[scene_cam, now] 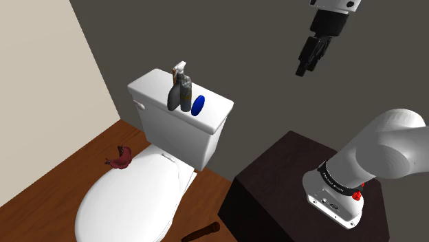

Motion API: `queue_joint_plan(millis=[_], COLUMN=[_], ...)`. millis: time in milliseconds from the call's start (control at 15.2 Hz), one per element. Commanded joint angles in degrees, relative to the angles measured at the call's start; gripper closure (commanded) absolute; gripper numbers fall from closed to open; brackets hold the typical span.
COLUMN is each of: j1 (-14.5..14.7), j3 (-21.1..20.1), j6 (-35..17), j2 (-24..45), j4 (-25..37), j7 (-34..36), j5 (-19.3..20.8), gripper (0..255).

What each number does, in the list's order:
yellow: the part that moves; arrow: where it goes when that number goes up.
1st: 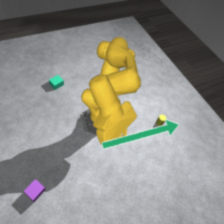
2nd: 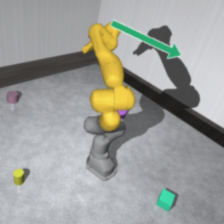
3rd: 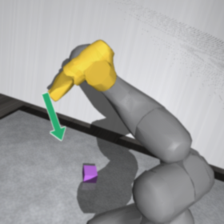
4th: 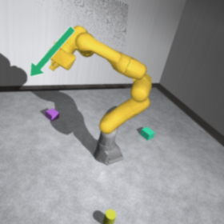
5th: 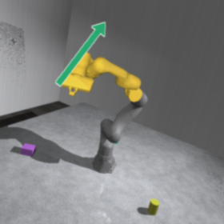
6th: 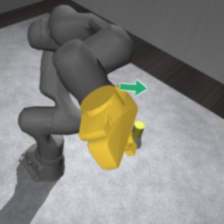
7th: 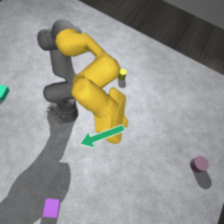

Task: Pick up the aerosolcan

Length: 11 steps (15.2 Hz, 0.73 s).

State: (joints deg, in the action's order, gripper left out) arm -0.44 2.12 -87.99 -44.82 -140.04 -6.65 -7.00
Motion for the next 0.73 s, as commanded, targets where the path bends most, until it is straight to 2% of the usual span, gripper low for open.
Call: queue_joint_plan(millis=[0,660], j1=[0.0,3.6], j3=[0.0,-6.3], j6=[0.0,-15.8], j2=[0.0,18.2], j4=[0.0,6.2], j7=[0.0,1.6], j5=[0.0,-1.7], gripper=[0,0])
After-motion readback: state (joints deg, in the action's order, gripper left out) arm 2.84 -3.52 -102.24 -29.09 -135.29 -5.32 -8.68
